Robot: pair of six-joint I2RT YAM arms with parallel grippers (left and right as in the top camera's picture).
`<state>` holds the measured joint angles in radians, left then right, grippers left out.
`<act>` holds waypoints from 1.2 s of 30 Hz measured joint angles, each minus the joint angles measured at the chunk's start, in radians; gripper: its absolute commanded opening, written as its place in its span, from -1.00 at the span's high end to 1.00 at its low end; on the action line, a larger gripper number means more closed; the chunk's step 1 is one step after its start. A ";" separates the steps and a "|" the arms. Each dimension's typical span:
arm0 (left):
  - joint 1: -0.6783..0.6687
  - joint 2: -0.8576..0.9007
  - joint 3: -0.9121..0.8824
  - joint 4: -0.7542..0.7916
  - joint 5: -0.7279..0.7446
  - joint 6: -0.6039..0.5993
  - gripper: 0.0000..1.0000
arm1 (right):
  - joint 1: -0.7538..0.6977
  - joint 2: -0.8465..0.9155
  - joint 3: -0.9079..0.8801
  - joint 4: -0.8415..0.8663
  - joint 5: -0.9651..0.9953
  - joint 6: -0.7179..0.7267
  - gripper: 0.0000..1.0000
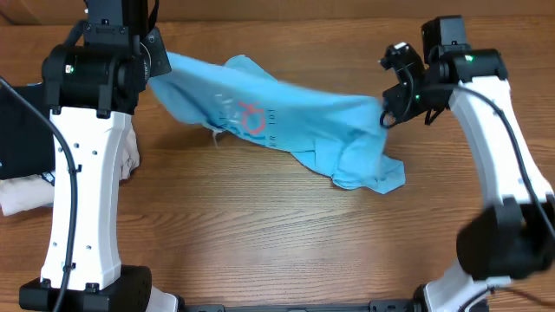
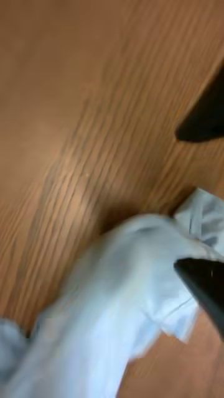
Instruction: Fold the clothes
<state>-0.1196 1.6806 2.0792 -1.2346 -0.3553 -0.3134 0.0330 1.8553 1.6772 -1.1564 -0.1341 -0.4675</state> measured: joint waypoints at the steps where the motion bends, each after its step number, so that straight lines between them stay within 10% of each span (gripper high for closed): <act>1: 0.000 0.000 0.000 0.000 0.000 0.000 0.90 | -0.010 0.029 -0.003 0.011 -0.013 0.018 -0.36; 21: 0.000 0.000 0.000 -0.011 0.000 0.002 0.80 | 0.283 0.102 -0.026 -0.060 -0.052 0.122 -0.14; 36: 0.000 0.000 0.000 -0.011 0.000 0.003 0.80 | 0.369 0.101 -0.273 0.205 0.037 0.101 0.02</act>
<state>-0.1196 1.6806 2.0792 -1.2457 -0.3550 -0.3107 0.4023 1.9568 1.4044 -0.9516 -0.0967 -0.3668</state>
